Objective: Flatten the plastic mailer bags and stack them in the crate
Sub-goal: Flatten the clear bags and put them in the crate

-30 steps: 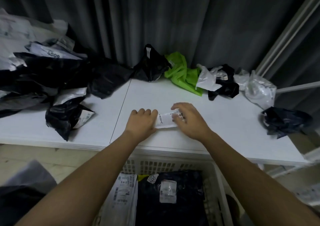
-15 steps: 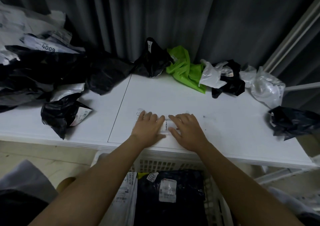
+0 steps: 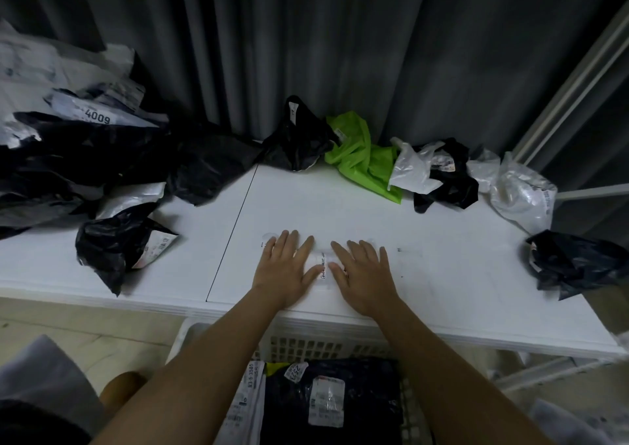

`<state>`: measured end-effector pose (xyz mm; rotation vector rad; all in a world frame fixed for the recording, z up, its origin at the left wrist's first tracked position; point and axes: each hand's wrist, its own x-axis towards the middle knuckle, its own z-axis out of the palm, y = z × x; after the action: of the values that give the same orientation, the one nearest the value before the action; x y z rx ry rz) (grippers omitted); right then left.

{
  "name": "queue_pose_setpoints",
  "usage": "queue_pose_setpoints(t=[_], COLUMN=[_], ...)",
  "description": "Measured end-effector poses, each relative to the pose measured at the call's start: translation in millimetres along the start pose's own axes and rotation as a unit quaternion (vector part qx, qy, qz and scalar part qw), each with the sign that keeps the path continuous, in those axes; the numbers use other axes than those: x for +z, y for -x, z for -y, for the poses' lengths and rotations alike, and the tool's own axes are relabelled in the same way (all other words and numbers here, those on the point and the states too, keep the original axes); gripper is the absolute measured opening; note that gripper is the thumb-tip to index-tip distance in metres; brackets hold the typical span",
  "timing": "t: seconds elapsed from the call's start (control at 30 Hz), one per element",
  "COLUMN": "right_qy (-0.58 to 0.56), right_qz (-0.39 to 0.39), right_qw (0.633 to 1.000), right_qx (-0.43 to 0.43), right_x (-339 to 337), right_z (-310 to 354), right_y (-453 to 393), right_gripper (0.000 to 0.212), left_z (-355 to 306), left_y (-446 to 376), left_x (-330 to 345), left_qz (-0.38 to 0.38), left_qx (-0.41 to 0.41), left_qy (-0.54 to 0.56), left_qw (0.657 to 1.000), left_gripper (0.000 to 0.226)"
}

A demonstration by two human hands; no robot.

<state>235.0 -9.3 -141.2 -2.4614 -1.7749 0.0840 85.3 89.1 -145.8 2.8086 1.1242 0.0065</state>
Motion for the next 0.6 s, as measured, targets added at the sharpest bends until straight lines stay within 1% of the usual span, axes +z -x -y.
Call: queue_pose_setpoints(t=[0.07, 0.13, 0.2, 0.23, 0.3, 0.33, 0.43, 0.47, 0.5, 0.6], right_qy=[0.0, -0.011, -0.014, -0.01, -0.003, 0.0, 0.006, 0.007, 0.002, -0.013], right_qz=[0.002, -0.01, -0.015, -0.008, -0.004, -0.022, -0.078, -0.086, -0.079, -0.075], right_qw=[1.0, 1.0, 1.0, 1.0, 1.0, 1.0, 0.997, 0.996, 0.996, 0.997], right_qx=[0.007, 0.011, 0.016, 0.018, 0.018, 0.009, -0.028, -0.032, -0.028, -0.001], right_x=[3.6, 7.9, 11.1, 11.7, 9.6, 8.2, 8.4, 11.4, 13.5, 19.0], right_z=[-0.9, -2.1, -2.2, -1.9, 1.9, 4.7, 12.2, 12.9, 14.4, 16.8], right_y=[-0.1, -0.4, -1.5, -2.5, -6.6, -8.9, -14.4, -16.2, -17.5, -20.8], right_gripper=[0.089, 0.099, 0.105, 0.104, 0.092, 0.083, 0.057, 0.054, 0.054, 0.055], left_z=[1.3, 2.6, 3.0, 2.7, 2.3, 1.4, -3.9, -6.4, -8.9, -14.1], left_y=[0.4, -0.1, -1.1, -1.4, -2.7, -3.2, -5.8, -7.7, -10.3, -19.8], left_x=[2.8, 6.6, 6.5, 5.4, 3.1, 1.7, 0.6, 1.0, 1.0, -0.8], left_qz=[0.002, 0.005, 0.01, 0.017, 0.032, 0.032, 0.005, -0.001, -0.003, 0.003], left_qx=[-0.013, -0.024, -0.027, -0.028, -0.034, -0.035, -0.02, -0.016, -0.016, -0.024], left_qy=[0.015, 0.024, 0.035, 0.041, 0.048, 0.049, 0.031, 0.028, 0.031, 0.05], left_qw=[1.0, 0.999, 0.999, 0.999, 0.998, 0.998, 0.999, 0.999, 0.999, 0.998], left_gripper=[0.122, 0.121, 0.115, 0.106, 0.078, 0.07, 0.059, 0.057, 0.056, 0.053])
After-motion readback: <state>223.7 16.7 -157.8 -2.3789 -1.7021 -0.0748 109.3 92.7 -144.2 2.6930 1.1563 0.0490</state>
